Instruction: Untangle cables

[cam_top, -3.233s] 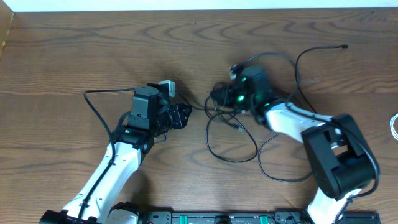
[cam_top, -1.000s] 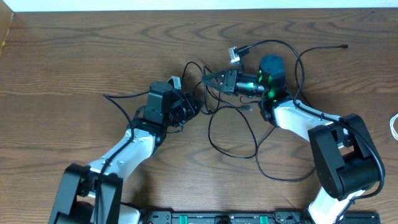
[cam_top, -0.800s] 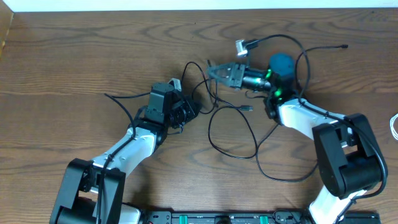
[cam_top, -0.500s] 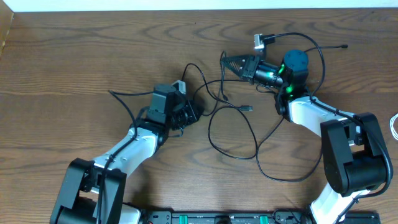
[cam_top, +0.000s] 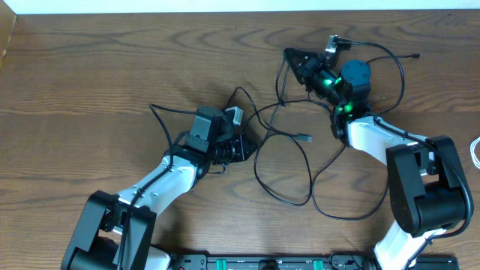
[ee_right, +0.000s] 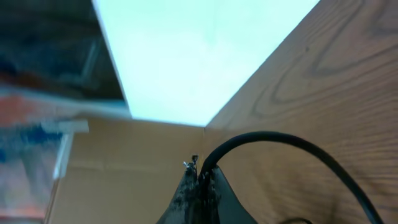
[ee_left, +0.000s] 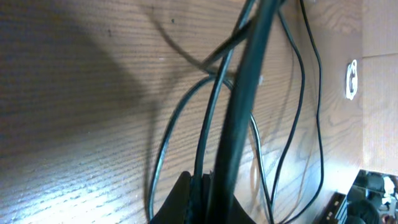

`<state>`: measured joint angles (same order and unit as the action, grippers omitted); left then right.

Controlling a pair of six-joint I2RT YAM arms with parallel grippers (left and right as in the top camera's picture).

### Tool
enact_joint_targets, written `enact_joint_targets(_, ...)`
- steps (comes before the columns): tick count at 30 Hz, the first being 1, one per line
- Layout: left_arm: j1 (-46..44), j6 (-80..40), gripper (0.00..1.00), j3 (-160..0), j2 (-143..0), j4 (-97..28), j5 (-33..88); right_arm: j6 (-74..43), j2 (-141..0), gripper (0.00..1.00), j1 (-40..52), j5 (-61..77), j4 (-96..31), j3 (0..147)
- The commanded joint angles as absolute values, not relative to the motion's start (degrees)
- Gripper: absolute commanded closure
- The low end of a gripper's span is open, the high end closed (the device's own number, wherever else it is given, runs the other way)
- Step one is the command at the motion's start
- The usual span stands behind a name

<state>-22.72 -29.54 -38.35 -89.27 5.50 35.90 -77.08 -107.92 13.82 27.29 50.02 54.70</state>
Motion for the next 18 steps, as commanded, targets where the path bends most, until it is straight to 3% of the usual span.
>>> enact_joint_targets(1, -22.9, -26.3, 0.92, -38.6, -89.8, 4.0, 36.4, -83.2, -106.7, 0.99, 13.5, 20.8, 50.7, 55.3)
enact_joint_targets(8, -22.9, -23.8, 0.93, -38.6, -89.8, 1.3, 36.4, -90.5, -106.7, 0.97, 13.5, 16.8, 51.9, 55.3)
enact_joint_targets(11, -22.9, -23.6, 0.92, -38.6, -89.8, 1.3, 36.4, -91.1, -106.7, 0.91, 13.6, 16.5, 51.7, 55.3)
enact_joint_targets(18, -22.9, -23.6, 0.92, -38.6, -89.8, 1.3, 36.5, -72.6, -106.7, 0.80, 16.3, 5.8, 40.6, 55.3)
